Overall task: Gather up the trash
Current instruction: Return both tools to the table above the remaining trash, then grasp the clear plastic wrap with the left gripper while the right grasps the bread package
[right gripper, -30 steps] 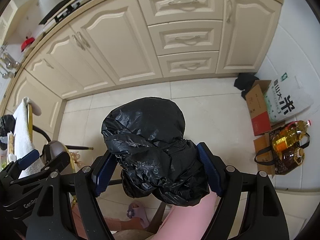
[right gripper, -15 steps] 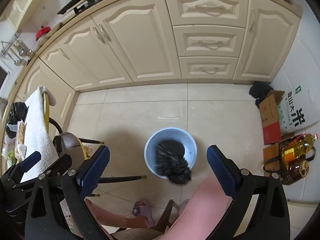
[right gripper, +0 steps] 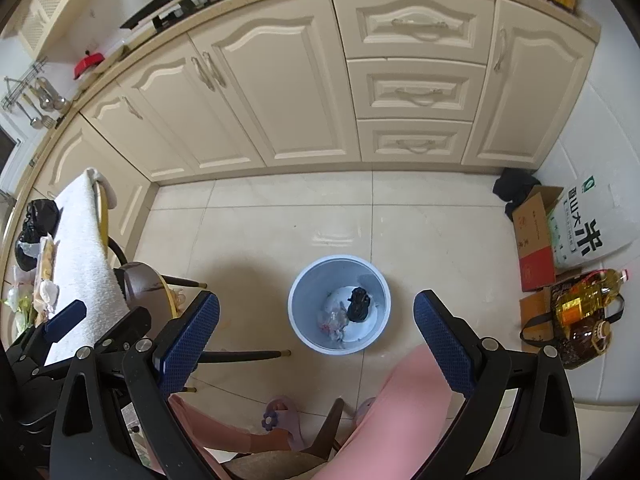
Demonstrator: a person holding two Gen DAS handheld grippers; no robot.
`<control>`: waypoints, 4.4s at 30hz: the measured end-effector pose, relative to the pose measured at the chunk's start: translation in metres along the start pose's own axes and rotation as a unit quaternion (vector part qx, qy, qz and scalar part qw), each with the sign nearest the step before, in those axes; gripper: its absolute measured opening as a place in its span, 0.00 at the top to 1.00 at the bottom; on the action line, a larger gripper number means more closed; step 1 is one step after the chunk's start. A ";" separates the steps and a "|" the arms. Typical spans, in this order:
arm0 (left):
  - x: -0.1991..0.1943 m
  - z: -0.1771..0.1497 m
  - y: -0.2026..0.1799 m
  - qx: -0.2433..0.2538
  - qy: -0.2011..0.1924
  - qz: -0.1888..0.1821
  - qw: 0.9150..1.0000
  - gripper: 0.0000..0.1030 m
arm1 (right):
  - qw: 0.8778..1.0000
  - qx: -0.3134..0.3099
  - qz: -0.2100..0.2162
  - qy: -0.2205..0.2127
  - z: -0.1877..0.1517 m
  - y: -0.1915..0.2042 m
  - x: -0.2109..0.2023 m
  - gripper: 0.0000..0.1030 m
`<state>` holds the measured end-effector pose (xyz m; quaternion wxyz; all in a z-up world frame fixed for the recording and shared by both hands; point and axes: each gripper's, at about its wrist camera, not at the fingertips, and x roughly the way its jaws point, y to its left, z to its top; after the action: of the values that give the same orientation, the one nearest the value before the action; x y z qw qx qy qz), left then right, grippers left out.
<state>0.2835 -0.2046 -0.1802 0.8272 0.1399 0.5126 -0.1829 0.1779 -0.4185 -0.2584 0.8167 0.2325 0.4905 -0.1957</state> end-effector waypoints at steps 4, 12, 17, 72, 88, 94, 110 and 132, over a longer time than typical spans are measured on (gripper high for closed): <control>-0.014 -0.006 0.011 -0.010 -0.014 -0.005 1.000 0.10 | 1.000 0.013 0.010 -0.001 -0.003 0.005 -0.012 0.04; -0.048 -0.033 0.050 -0.042 -0.045 0.003 0.998 0.10 | 0.998 0.010 0.045 -0.040 -0.014 0.034 -0.043 0.04; -0.070 -0.058 0.081 -0.075 -0.060 0.019 0.995 0.10 | 0.997 -0.024 0.062 -0.044 -0.025 0.068 -0.050 0.04; -0.028 -0.135 0.495 -0.393 -0.054 0.006 0.918 0.52 | 0.943 -0.297 0.105 0.103 -0.020 0.457 0.108 0.04; -0.086 -0.189 0.448 -0.436 -0.083 0.067 0.894 0.23 | 0.936 -0.312 0.119 0.113 -0.035 0.443 0.094 0.04; -0.062 -0.169 0.415 -0.385 -0.061 0.022 0.921 0.45 | 0.939 -0.298 0.125 0.116 -0.031 0.436 0.094 0.04; -0.023 -0.135 0.435 -0.384 -0.071 0.048 0.919 0.90 | 0.936 -0.316 0.103 0.117 -0.027 0.452 0.111 0.15; -0.067 -0.123 0.398 -0.354 -0.096 0.049 0.929 0.90 | 0.939 -0.284 0.179 0.074 -0.011 0.405 0.046 0.68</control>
<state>0.3360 0.2137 -0.1558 0.8760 -0.1551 0.4550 0.0390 0.4128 -0.0861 -0.2279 0.8319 0.0885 0.5346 0.1191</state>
